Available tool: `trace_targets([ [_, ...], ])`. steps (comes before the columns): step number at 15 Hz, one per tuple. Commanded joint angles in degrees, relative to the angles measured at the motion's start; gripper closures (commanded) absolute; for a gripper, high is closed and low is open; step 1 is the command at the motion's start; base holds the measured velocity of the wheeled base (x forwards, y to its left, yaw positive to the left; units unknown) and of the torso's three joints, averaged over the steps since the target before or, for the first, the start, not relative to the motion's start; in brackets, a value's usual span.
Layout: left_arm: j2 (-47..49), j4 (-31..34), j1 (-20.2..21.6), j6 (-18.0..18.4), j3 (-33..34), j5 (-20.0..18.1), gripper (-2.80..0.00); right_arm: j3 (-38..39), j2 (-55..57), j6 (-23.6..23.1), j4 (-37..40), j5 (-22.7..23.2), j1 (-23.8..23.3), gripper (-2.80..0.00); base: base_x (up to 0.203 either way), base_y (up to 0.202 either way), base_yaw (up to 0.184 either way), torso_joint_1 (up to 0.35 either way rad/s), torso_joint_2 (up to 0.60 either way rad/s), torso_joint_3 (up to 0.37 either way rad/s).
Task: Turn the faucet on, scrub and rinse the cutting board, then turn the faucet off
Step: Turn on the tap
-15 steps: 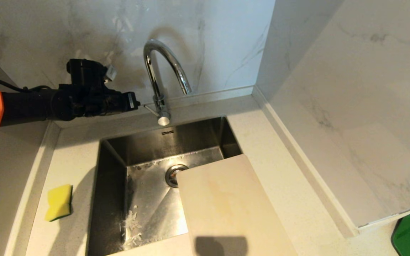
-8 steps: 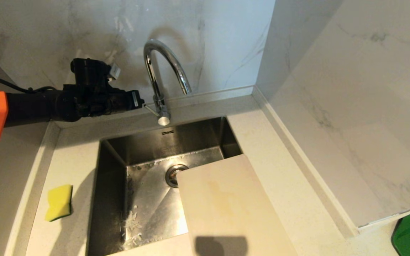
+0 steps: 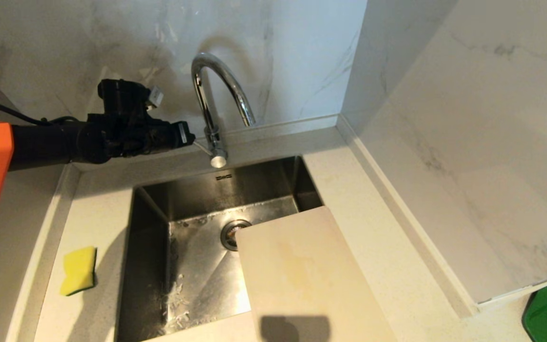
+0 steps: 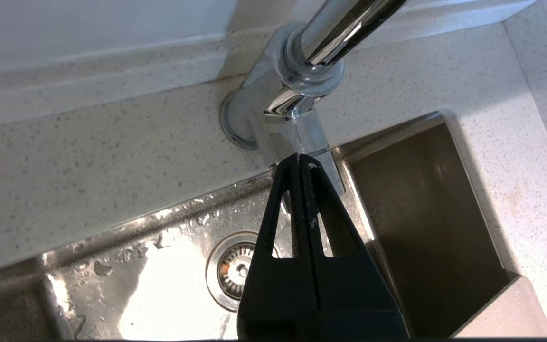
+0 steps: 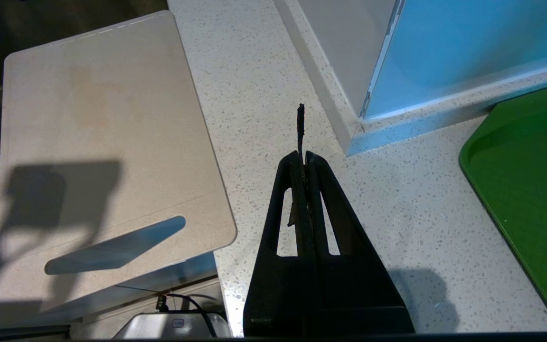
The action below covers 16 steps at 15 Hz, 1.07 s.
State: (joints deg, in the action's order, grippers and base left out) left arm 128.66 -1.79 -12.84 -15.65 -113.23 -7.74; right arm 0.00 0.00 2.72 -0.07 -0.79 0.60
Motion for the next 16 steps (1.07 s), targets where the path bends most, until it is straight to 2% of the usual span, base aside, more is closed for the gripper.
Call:
trace_targets([
  [1, -0.27, 0.57, -0.08, -1.0, 0.02, -0.08, 0.0, 0.09, -0.09, 0.01, -0.01, 0.0, -0.06, 0.0, 0.0, 0.0, 0.0, 0.0, 0.0, 0.0],
  [6, -1.76, 3.78, -1.31, -4.36, 0.02, -0.26, 0.0, 0.09, -0.09, 0.01, -0.01, 0.0, 0.02, 0.0, 0.0, 0.0, 0.0, 0.0, 0.0, 0.0],
  [16, -4.47, 10.28, -1.72, -5.67, 0.11, -0.08, 0.0, 0.09, -0.09, 0.01, -0.01, 0.0, 0.02, 0.0, 0.0, 0.0, 0.0, 0.0, 0.0, 0.0],
])
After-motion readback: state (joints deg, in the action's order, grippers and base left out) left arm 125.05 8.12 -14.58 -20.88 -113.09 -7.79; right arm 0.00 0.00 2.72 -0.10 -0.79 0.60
